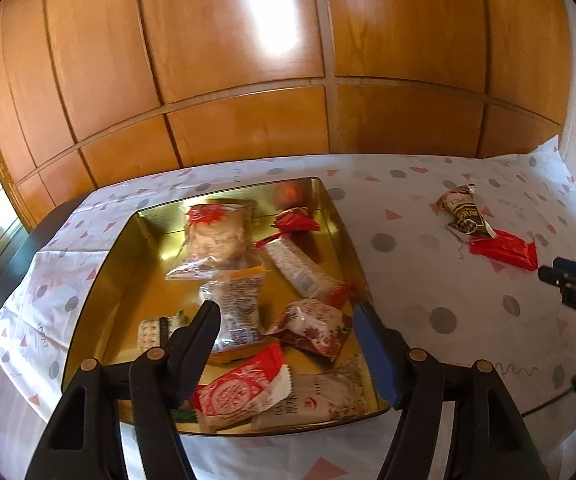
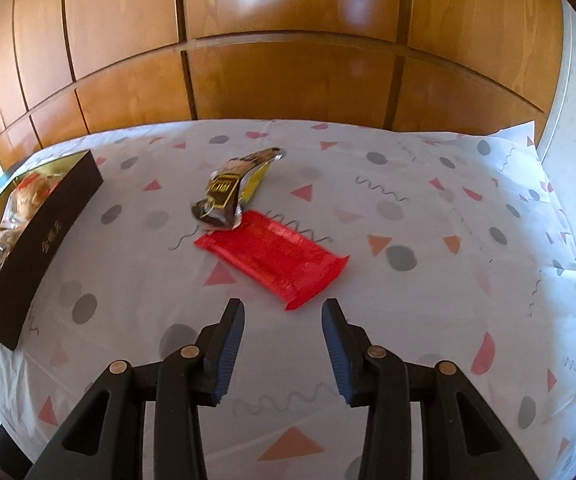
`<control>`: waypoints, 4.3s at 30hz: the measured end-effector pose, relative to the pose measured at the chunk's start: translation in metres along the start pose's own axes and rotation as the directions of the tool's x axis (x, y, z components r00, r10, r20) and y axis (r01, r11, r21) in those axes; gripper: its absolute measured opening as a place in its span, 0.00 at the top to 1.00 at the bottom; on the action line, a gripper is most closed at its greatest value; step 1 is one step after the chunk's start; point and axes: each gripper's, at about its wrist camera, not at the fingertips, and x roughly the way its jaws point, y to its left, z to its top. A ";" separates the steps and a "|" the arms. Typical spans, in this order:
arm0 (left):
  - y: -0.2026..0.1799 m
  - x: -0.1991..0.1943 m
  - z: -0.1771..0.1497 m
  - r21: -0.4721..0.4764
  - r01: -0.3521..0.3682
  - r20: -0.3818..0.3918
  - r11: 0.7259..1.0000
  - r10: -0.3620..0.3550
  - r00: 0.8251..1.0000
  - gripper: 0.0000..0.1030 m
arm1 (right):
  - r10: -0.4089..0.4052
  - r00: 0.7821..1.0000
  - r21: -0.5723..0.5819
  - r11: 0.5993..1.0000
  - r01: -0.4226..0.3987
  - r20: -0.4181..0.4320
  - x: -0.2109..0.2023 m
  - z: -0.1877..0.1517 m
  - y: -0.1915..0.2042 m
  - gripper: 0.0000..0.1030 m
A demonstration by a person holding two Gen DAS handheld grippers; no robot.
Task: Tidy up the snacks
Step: 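Withdraw the right gripper from the tin toward the red rectangular packet, then grasp the red rectangular packet with the right gripper and lift it, then move the left gripper to the brown-and-gold NANFANG pack and grasp it, then lift the brown pack with the left gripper while the right gripper holds the red packet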
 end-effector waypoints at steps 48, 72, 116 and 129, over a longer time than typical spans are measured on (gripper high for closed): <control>-0.095 0.029 0.035 0.112 0.306 -0.107 0.945 -0.295 0.950 0.33 | -0.051 0.998 0.056 0.997 0.052 -0.032 0.049 -0.006 -0.046 0.53; -0.155 0.113 0.082 -0.016 0.378 -0.222 0.926 -0.372 0.901 0.33 | -0.021 1.000 0.093 0.995 0.021 0.002 0.047 -0.012 -0.050 0.51; -0.162 0.097 -0.008 0.156 0.274 -0.135 0.949 -0.254 0.958 0.71 | -0.072 0.997 0.066 0.995 0.072 -0.002 0.049 -0.010 -0.044 0.51; -0.157 0.099 -0.017 0.151 0.297 -0.078 0.943 -0.288 0.954 0.67 | -0.149 0.989 0.002 0.989 0.149 -0.007 0.047 -0.008 -0.031 0.52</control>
